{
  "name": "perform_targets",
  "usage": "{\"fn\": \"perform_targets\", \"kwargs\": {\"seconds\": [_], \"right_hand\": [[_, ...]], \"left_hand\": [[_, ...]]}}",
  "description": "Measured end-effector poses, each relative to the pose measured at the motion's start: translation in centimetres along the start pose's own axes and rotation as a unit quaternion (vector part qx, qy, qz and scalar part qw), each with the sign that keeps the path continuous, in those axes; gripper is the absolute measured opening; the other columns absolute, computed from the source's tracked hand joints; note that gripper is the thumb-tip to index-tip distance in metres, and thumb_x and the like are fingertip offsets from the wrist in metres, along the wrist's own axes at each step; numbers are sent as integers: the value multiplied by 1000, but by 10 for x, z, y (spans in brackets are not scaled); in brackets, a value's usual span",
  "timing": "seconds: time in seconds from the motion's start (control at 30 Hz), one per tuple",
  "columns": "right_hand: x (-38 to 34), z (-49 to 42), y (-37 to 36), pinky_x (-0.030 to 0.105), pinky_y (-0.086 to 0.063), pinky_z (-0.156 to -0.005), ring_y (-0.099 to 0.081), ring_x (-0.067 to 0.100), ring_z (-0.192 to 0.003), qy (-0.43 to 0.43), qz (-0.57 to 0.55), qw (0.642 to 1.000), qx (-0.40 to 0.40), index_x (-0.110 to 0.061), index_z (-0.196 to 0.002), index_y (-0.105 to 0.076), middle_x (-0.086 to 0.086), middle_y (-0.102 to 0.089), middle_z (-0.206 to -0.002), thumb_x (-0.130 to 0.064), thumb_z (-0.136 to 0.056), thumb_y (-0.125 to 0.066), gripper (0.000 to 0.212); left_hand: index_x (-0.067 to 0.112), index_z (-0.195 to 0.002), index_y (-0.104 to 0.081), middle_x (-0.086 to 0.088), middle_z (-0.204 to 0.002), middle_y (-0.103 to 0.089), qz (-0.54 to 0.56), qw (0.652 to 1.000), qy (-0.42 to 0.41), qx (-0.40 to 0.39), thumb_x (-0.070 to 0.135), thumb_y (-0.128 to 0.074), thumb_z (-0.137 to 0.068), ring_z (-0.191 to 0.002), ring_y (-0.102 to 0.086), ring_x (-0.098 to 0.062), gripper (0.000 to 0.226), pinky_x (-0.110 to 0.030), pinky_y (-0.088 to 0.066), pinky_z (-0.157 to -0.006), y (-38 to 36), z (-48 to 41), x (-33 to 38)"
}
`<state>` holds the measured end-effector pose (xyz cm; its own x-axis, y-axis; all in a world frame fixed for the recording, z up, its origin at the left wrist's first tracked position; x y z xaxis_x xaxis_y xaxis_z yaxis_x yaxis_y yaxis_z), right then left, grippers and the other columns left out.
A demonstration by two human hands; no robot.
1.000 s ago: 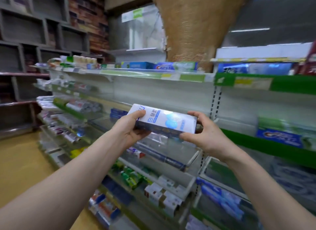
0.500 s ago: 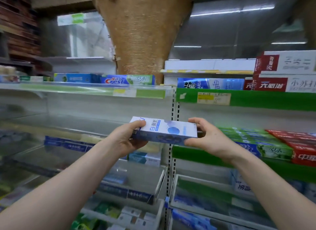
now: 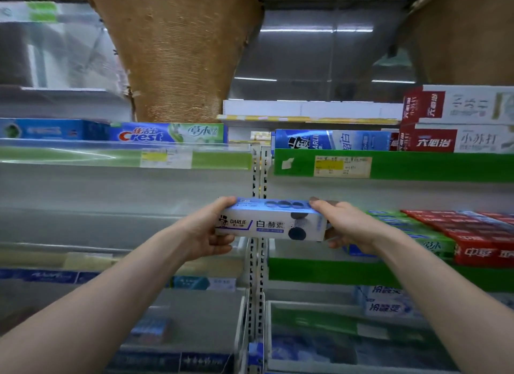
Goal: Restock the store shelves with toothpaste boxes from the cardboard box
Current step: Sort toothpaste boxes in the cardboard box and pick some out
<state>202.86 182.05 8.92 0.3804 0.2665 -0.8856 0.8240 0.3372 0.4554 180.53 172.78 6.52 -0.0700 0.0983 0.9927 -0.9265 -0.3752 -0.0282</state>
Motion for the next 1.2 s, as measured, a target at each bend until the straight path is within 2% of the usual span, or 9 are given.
{"fn": "perform_targets", "kwargs": {"seconds": [0.17,0.33,0.47,0.53,0.63,0.77,0.87,1.07,1.2], "right_hand": [[3,-9,17,30,-57,-69,-65,26,-100,17,36,999,-5,-24,-125,-50,8,-63,-115,-44,-87,-62,44],[-3,-24,44,38,-55,-87,-62,19,-97,58,117,990,55,-24,-127,-50,2,-62,-115,-48,-85,-65,51],[-17,-41,54,15,-48,-74,-57,4,-93,141,140,979,55,-40,-102,-59,-14,-62,-112,-33,-89,-66,17],[-17,-53,60,18,-44,-80,-56,5,-93,135,152,978,46,-43,-96,-56,-20,-58,-105,-32,-87,-68,18],[-2,-81,65,25,-42,-87,-56,12,-103,84,244,966,28,-28,-119,-56,-10,-59,-116,-44,-84,-68,41],[13,-116,63,18,-38,-70,-52,12,-93,96,296,950,15,-15,-128,-55,2,-61,-118,-35,-85,-68,48],[23,-135,62,21,-36,-82,-49,14,-99,92,336,937,12,-10,-134,-51,7,-55,-128,-32,-88,-67,53],[39,-170,63,30,-45,-85,-56,21,-103,69,377,924,6,-9,-125,-57,7,-60,-119,-35,-85,-68,49],[43,-179,64,29,-43,-73,-57,21,-92,71,417,906,13,-13,-113,-64,4,-63,-104,-38,-84,-68,39]], "left_hand": [[15,-75,-51,-3,-62,-52,-49,999,-1,-24,57,-52,-88,-55,-48,-18,43,-30,-45,-63,-12,-29,8],[15,-80,-57,-6,-71,-61,-18,996,-15,-81,50,-59,-85,-63,-55,-20,35,-32,-49,-67,-34,-54,17],[9,-106,-62,-12,-102,-67,-63,990,-54,-110,30,-71,-80,-86,-62,-24,35,-32,-53,-71,-46,-77,29],[8,-113,-59,-14,-110,-66,-91,986,-73,-119,24,-70,-81,-93,-63,-27,38,-33,-54,-72,-50,-89,33],[10,-115,-57,-14,-109,-66,-125,981,-99,-113,23,-68,-85,-90,-65,-28,35,-34,-54,-72,-49,-108,37],[11,-113,-58,-11,-103,-70,-192,974,-94,-79,22,-70,-84,-90,-67,-26,33,-32,-54,-73,-54,-133,30],[12,-111,-58,-9,-99,-69,-231,968,-76,-55,20,-69,-85,-86,-65,-22,29,-29,-51,-69,-61,-148,20],[15,-98,-59,-5,-94,-64,-247,966,-68,-30,20,-67,-87,-81,-59,-17,15,-25,-49,-67,-72,-179,10],[11,-95,-61,-7,-88,-62,-264,962,-74,-13,19,-67,-88,-71,-52,-15,12,-25,-49,-66,-77,-194,9]]}}
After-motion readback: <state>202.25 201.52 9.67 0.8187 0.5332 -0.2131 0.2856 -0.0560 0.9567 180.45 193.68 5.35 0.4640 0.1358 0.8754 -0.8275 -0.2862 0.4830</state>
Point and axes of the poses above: each hand's wrist, its own z-axis away from the middle knuckle, its own y-axis out of the back of the hand, x = y × z, the point moved 7 cm from there along -z, towards the middle knuckle
